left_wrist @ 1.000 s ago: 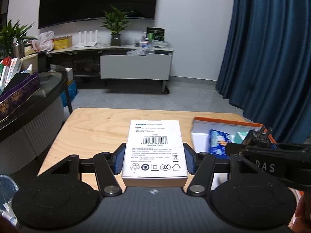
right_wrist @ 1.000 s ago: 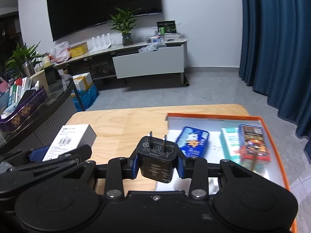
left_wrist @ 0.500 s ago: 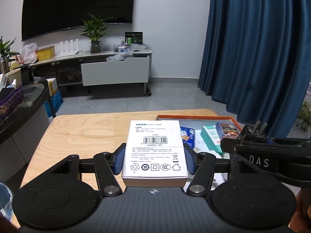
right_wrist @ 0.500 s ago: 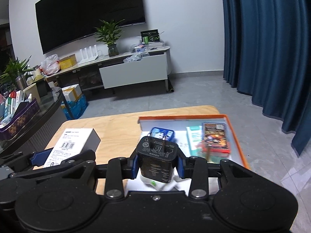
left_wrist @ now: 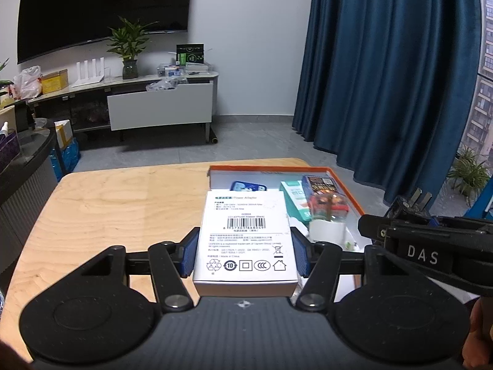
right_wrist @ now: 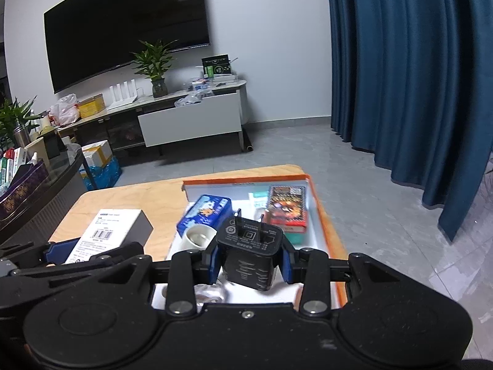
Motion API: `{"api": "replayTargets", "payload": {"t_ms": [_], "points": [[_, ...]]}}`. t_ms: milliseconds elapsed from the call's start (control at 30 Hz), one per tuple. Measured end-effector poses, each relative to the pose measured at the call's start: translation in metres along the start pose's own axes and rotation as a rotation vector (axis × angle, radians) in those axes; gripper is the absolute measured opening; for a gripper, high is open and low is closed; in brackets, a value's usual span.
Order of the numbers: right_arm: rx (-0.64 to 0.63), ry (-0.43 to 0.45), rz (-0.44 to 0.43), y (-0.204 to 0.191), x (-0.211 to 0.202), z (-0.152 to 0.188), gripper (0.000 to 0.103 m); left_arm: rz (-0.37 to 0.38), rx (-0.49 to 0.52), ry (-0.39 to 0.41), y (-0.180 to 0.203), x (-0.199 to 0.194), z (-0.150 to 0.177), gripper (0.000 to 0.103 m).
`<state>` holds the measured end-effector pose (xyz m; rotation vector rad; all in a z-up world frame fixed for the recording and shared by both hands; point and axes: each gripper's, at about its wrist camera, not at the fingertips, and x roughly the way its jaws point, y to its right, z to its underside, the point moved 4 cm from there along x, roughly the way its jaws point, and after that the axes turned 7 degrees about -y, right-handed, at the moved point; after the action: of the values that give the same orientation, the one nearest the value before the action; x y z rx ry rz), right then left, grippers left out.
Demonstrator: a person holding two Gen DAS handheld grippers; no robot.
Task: Organize rigid objects
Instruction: 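Carry the adapter box and black charger over the white box, then lower and open both tools to release the adapter box and charger into the box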
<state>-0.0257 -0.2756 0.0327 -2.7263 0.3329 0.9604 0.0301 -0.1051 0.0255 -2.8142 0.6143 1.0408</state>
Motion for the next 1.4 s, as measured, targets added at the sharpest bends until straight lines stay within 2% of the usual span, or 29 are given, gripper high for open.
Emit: {"api": "replayTargets", "payload": {"t_ms": [333, 900, 1400], "points": [[0.023, -0.012, 0.023, 0.02, -0.009, 0.017, 0.045, 0.018, 0.039, -0.012, 0.021, -0.004, 0.012, 0.06], [0.001, -0.028, 0.033, 0.024, -0.008, 0.02, 0.045, 0.028, 0.049, -0.025, 0.029, -0.003, 0.018, 0.06], [-0.021, -0.096, 0.008, 0.028, 0.025, 0.014, 0.046, 0.046, 0.061, -0.068, 0.035, 0.012, 0.025, 0.06]]}}
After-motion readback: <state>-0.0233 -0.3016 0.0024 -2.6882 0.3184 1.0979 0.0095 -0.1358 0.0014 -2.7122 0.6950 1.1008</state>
